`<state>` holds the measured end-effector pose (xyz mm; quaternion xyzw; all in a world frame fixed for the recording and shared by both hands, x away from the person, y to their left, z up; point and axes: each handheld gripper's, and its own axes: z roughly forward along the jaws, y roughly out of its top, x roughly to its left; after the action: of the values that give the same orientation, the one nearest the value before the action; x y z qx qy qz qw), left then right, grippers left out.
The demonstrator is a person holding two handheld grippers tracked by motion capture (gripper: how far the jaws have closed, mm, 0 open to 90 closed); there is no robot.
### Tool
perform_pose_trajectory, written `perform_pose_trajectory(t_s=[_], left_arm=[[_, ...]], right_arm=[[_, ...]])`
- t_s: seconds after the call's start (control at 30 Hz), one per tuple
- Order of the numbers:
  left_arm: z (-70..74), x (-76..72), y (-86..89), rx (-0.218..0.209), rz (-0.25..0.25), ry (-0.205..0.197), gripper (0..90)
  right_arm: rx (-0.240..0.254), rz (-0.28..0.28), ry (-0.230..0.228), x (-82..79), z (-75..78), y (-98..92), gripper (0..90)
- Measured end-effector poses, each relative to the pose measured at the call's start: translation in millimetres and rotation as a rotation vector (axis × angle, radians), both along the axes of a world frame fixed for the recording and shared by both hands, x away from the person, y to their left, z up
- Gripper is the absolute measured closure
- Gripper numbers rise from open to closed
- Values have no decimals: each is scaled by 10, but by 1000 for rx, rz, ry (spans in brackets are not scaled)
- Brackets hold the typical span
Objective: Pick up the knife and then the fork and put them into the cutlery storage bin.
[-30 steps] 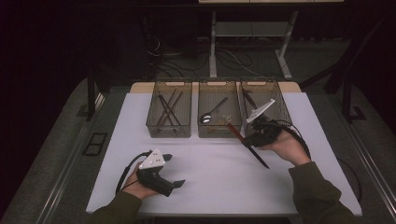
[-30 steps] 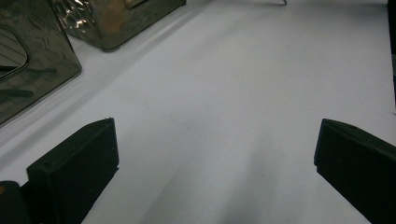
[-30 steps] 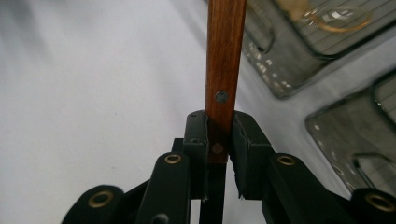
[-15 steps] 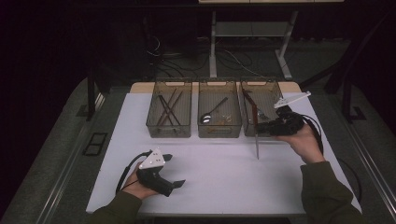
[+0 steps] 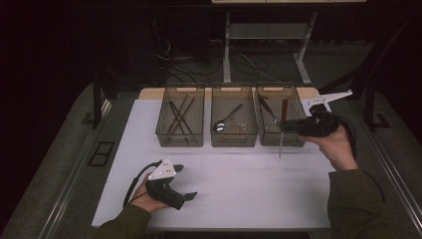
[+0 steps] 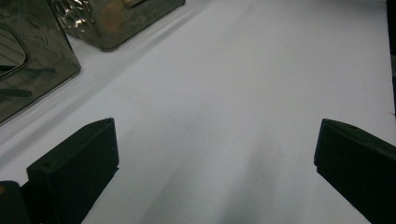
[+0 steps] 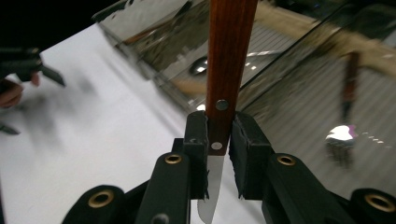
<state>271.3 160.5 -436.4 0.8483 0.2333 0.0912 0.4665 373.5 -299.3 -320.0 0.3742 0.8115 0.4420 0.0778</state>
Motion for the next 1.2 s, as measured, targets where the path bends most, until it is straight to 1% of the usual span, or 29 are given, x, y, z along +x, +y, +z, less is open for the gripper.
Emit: perform_pose_trajectory(t_s=[0.1,0.2,0.27,0.37,0.43,0.47,0.5,0.53,0.63,0.7,0.77,0.87,0.93,0.97,1.0,1.07,1.13,1.2], left_arm=[[1,0,0,1,-1,-1,0],[0,1,1,-1,0,-1,0],[0,0,1,-1,0,0,0],[1,0,2,-1,0,-1,0],[0,-1,2,-3,1,0,0],[1,-1,2,-2,1,0,0],[0,-1,2,-3,1,1,0],[0,0,2,-2,0,1,0],[0,0,2,-3,0,2,0],[-3,-2,-1,-10,2,5,0],[-1,1,3,-2,-3,3,0],[-1,1,2,0,-7,2,0],[0,-2,1,-2,-8,2,0],[0,-2,1,-2,-7,2,0],[0,-2,2,-2,-8,2,0],[-1,0,1,-1,-8,4,0],[-4,-1,-1,-3,-8,6,0],[-4,-1,-2,-3,-7,7,0]], right_arm=[[11,-33,-30,51,132,-87,771],[17,-70,-59,110,300,-148,771],[6,-96,-90,154,410,-173,771],[-34,-142,-124,246,538,-196,771],[-85,-177,-147,337,587,-216,771],[-98,-193,-146,367,592,-225,771],[-114,-210,-151,411,588,-241,771],[-127,-224,-148,457,573,-261,771],[-157,-260,-117,579,474,-302,770],[-184,-269,-93,645,389,-315,771],[-191,-267,-57,690,304,-321,770],[-253,-271,4,752,138,-299,770],[-264,-275,34,778,39,-296,770],[-260,-271,48,789,-3,-299,770],[-261,-268,58,794,-31,-299,770],[-278,-269,76,804,-86,-297,770],[-286,-267,87,811,-118,-297,770],[-279,-269,88,810,-122,-300,770]])
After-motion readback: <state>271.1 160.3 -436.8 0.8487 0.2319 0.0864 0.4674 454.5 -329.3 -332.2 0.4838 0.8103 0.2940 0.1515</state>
